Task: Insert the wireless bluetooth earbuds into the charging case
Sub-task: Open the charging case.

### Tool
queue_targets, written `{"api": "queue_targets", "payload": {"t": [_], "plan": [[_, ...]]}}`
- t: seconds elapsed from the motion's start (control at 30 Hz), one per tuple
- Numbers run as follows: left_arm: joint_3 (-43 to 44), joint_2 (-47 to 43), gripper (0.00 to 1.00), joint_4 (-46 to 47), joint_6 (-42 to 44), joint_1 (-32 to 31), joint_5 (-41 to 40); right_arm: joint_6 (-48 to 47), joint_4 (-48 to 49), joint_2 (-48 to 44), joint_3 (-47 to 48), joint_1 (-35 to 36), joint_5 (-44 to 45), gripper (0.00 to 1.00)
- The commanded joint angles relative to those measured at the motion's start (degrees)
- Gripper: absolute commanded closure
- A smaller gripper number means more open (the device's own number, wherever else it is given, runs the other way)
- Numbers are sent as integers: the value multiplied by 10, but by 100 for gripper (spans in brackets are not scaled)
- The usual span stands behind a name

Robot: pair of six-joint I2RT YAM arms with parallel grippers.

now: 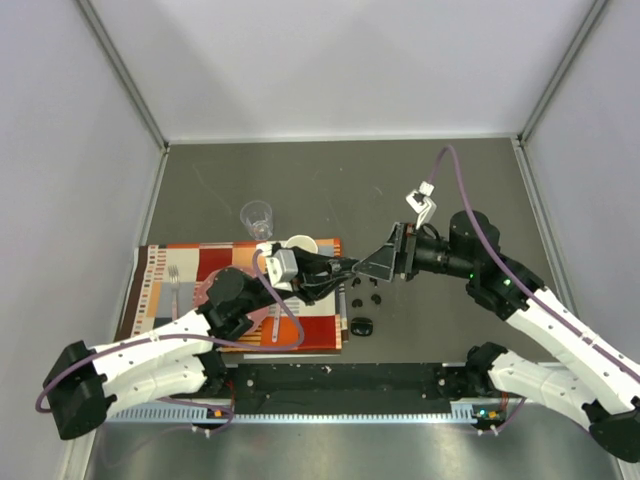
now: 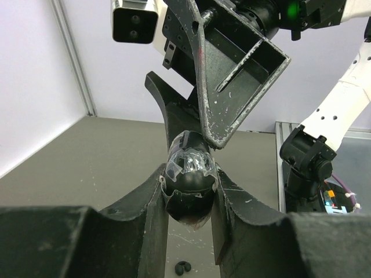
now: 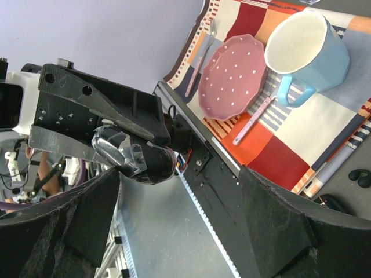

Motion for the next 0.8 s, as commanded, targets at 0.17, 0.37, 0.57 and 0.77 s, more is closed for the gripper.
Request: {"api": "queue_targets", "payload": {"t": [0.17,0.37,0.57,0.77], "plan": [[28,-2,100,90,-12,-7,7,-20,-7,15,0,18,28,21],[35,0,100,85,-8,-7,51,-14,-2,24,1,18,48,23],[30,-11,100,60,-7,-7,94,-7,2,36,22,13,63,23],[16,-27,100,51,-8,-7,103,37,47,53,24,5,36,24]]}}
